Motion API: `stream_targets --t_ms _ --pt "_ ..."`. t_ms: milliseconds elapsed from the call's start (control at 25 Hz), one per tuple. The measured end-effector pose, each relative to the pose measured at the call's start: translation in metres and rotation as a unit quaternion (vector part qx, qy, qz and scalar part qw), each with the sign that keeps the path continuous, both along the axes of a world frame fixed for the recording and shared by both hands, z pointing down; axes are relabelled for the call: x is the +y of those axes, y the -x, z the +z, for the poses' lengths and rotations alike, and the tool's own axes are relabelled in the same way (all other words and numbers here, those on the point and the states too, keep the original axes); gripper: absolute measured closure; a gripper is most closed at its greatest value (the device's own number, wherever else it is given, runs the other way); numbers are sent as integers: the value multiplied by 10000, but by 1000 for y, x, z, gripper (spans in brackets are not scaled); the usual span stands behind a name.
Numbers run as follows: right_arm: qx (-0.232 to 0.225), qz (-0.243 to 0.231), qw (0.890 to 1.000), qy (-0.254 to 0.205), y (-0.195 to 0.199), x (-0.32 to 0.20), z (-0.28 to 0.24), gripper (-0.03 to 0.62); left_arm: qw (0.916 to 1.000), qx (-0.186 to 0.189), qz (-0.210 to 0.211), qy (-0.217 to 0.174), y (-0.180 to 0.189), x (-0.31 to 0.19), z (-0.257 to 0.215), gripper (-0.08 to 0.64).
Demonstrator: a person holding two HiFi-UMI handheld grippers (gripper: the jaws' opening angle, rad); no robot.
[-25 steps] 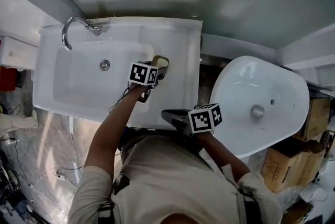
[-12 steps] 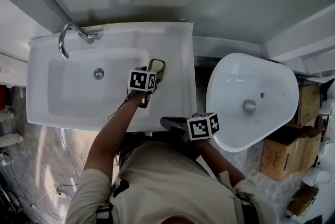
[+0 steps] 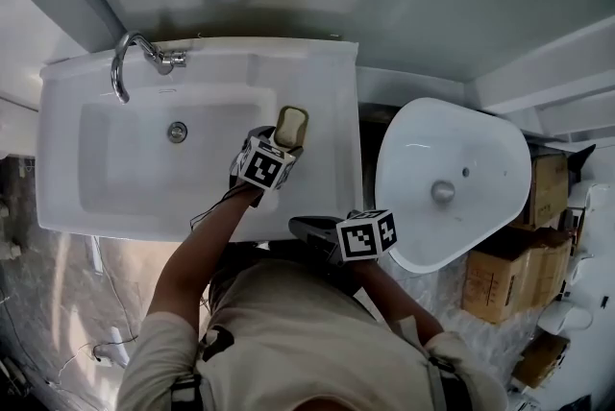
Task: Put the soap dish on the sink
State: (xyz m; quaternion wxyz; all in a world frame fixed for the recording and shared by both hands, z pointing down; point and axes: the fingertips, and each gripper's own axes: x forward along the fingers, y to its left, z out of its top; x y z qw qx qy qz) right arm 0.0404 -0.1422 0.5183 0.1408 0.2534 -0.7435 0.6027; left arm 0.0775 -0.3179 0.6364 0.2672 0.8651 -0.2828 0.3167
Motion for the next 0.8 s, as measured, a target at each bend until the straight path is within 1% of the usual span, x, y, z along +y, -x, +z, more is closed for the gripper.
stream_targets --t_ms 240,360,560,800 --pt "9 19 10000 77 2 4 6 581 9998 -126 -113 -131 -4 -2 8 232" --pt "-21 5 10000 68 0 7 6 581 9995 -129 -226 -155 -8 -3 8 232" --pt "-129 126 9998 112 -12 9 9 581 9993 -103 -357 -106 -18 -10 9 232" --pt "-230 210 9994 159 -27 10 13 581 9978 -91 -651 -58 -24 -22 12 230"
